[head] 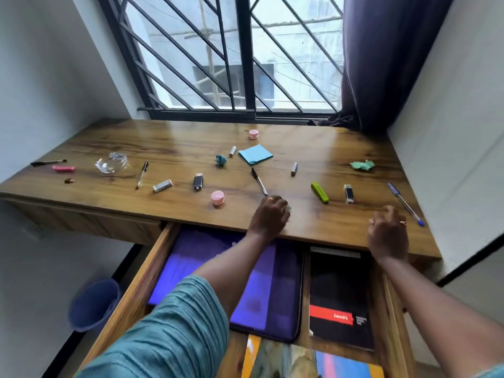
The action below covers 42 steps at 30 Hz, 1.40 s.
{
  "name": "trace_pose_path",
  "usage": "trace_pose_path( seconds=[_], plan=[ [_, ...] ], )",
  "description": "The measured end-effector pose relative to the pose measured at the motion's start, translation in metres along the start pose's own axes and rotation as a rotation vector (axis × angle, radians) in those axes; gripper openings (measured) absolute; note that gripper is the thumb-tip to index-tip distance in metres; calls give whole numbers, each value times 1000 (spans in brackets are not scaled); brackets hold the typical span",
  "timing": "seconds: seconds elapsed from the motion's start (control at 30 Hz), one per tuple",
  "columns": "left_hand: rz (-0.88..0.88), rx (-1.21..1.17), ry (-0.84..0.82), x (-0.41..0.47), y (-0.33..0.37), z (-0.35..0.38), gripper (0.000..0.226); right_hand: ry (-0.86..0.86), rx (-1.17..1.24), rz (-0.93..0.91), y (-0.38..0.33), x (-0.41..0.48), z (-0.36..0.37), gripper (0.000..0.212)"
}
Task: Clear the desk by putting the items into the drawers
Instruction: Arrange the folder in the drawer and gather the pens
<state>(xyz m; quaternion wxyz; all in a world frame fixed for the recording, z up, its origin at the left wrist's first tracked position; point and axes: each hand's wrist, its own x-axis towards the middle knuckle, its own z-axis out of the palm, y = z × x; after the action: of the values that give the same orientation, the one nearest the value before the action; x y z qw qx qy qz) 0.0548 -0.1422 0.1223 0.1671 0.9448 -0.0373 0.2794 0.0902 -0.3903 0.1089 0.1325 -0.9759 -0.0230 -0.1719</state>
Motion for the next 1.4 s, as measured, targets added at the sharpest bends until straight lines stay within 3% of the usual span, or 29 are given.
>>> trace_pose_path(
  seconds=[0.07, 0.2, 0.3, 0.47, 0.63, 0.8, 0.9, 1.03, 1.13, 1.4],
  plan=[
    [-116, 48, -9, 28, -18, 2, 19, -22, 4, 114, 8, 27, 2, 24],
    [-560, 30, -254, 71, -36, 6, 34, -123, 21, 258, 26, 68, 12, 33],
    [-736, 11, -341, 92, -46, 19, 35, -140, 90, 459, 25, 86, 17, 52],
    [-992, -69, -314, 104, -55, 35, 33, -153, 108, 451, 23, 97, 37, 50],
    [-998, -90, -245, 106, -59, 31, 31, -146, 94, 475, 16, 104, 40, 32],
    [-973, -138, -239, 98, -67, 3, 26, -104, 126, 570, 5, 102, 39, 42],
    [-921, -158, -206, 76, -72, -23, 26, -8, 253, 488, -11, 95, 49, 56],
    [-902, -217, -141, 31, -78, -64, 26, 78, 177, 288, -83, 59, 3, 30],
    [-926, -249, -123, -17, -79, -92, 26, 181, 221, 170, -140, 14, -15, 23],
    [-1041, -276, -307, -159, -89, -131, 20, -47, 382, 100, -245, -136, 8, 25]
  ],
)
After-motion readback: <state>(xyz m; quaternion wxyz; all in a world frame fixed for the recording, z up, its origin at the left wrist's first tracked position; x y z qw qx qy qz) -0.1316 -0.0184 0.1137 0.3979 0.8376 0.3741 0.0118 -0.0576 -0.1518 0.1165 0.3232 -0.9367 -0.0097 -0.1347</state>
